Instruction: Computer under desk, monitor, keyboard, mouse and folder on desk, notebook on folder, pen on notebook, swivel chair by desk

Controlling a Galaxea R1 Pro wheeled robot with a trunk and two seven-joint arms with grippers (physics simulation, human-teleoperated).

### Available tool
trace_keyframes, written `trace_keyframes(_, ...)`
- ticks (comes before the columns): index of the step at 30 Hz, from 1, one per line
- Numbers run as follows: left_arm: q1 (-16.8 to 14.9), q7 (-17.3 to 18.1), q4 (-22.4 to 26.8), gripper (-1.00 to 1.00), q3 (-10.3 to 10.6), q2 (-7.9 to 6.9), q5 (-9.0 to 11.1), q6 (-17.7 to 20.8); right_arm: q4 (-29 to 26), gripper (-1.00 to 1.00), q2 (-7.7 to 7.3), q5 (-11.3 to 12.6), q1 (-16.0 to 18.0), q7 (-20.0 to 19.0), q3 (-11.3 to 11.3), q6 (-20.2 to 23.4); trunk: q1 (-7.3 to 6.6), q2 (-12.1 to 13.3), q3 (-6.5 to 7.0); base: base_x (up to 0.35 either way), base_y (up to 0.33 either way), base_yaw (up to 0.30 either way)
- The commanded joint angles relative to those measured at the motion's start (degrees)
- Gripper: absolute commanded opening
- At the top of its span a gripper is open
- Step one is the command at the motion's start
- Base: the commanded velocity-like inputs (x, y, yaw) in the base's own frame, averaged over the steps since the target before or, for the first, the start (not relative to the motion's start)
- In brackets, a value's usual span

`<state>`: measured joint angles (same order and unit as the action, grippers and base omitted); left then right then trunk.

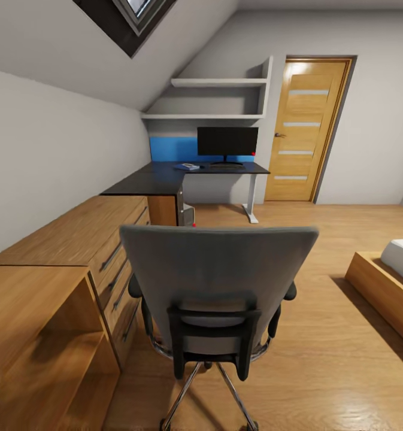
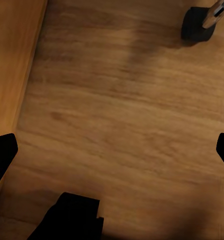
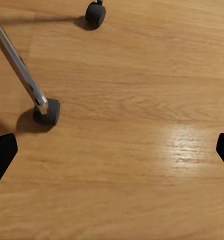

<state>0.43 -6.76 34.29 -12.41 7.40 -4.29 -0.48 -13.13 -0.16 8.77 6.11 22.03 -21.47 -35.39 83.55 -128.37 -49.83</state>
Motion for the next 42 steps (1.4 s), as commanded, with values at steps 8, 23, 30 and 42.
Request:
trace_keyframes(8, 0.0, -0.1, 0.1, 1.0, -0.2, 0.07, -0.4, -0.1, 0.0, 1.0, 0.02, 0.5, 0.1, 0.2, -0.5, -0.2, 1.76, -3.2, -1.48, 0.0, 0.0, 0.0)
trace_keyframes(23, 0.0, -0.1, 0.1, 1.0, -0.3, 0.07, -0.4, -1.5, 0.4, 1.0, -0.09, 0.5, 0.1, 0.1, -0.6, -1.3, 5.05, -9.3, -4.18, 0.0, 0.0, 0.0)
trace_keyframes(30, 0.0, -0.1, 0.1, 1.0, -0.3, 0.07, -0.4, -2.5, 0.5, 1.0, -0.1, 0.5, 0.1, 0.1, -0.5, -1.4, 6.59, -12.1, -5.43, 0.0, 0.0, 0.0)
trace_keyframes(42, 0.0, -0.2, 2.0, 1.0, -0.3, 0.26, -0.2, -2.7, -0.8, 1.0, -0.19, 0.5, 0.2, 0.1, -0.4, -1.5, 8.26, -14.9, -7.8, 0.0, 0.0, 0.0)
